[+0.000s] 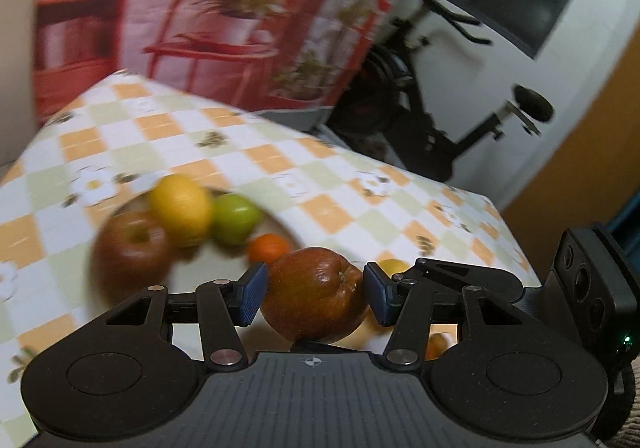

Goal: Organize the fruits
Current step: 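Carry the second red apple onto the beige plate with the left gripper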

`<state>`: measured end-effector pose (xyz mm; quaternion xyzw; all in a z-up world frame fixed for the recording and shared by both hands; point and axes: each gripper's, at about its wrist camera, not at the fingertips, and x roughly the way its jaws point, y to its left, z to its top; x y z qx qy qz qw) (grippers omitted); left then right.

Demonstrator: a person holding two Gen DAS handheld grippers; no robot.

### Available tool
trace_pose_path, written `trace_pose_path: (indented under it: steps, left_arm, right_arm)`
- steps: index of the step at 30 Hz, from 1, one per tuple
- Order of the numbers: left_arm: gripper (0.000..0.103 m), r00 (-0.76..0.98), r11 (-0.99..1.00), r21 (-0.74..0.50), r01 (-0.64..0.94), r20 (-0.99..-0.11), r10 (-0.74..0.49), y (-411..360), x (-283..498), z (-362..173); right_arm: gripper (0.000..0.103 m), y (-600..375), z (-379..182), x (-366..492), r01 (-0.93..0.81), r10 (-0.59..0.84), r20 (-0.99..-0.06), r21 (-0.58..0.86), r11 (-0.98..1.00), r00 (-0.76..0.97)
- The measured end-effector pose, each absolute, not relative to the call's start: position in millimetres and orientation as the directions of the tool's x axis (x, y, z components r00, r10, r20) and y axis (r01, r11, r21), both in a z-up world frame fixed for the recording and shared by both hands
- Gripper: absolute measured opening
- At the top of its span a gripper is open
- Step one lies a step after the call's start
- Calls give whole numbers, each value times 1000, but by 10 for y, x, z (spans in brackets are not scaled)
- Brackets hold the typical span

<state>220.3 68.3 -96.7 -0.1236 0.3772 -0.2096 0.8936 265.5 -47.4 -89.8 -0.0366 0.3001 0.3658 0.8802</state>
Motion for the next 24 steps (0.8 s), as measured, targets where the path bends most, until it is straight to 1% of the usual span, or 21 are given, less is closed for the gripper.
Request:
trace_pose_path:
  steps: [5,17,24]
  left_arm:
    - [56,645,893,-392,219,-629,-434,961,2242,-1018]
    - [56,633,910,-385,152,-669,-389,1266,2199,-1145]
    - [56,645,913,-391,114,-670,-368,1381,2173,-1163]
  right_arm:
    - [53,-114,-965,2767,-710,636,-584,138,691,505]
    - [53,213,-1115,2835,-742,661,-625,187,644,416]
    - [53,327,-1147,2871,-751,673,-620,196,630,403]
